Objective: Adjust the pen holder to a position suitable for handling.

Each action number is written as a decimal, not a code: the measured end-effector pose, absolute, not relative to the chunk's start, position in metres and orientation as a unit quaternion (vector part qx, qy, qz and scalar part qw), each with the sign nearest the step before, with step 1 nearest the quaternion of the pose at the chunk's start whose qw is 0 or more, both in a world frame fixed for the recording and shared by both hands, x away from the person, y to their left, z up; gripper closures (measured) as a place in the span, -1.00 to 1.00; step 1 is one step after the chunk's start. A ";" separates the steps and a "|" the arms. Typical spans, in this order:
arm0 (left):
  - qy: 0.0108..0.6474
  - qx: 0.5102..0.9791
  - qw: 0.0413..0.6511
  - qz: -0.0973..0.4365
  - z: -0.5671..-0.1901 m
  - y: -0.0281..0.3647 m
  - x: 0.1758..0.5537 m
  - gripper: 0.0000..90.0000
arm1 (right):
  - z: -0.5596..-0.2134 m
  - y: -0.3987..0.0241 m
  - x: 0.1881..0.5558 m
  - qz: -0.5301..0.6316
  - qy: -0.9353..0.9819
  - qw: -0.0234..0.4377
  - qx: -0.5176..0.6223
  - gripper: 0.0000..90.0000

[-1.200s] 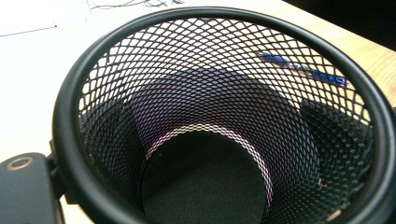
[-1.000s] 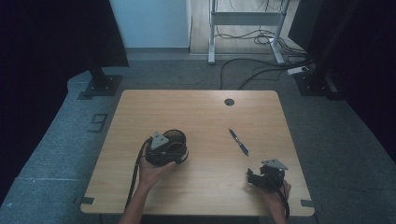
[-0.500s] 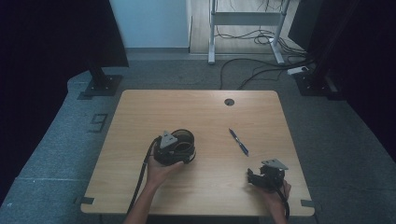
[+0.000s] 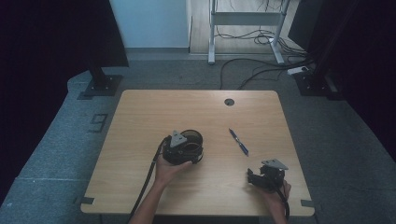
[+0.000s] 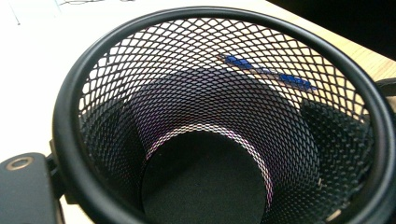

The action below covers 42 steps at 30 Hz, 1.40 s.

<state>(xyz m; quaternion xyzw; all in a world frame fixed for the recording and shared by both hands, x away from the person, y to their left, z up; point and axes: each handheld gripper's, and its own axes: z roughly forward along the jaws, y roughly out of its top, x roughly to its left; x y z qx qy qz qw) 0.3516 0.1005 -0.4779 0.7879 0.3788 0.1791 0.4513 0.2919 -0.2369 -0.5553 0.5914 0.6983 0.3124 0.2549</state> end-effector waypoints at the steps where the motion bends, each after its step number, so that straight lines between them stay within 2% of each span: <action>1: 0.379 0.789 0.451 0.178 -0.478 0.099 0.352 -0.77 | -0.555 -0.237 0.292 0.312 0.698 0.255 0.591 -0.73; 21: 0.372 0.800 0.438 0.174 -0.494 0.070 0.359 -0.77 | -0.555 -0.237 0.292 0.312 0.698 0.255 0.591 -0.73; 42: 0.390 0.799 0.416 0.190 -0.517 0.062 0.373 -0.78 | -0.555 -0.237 0.292 0.312 0.698 0.255 0.591 -0.73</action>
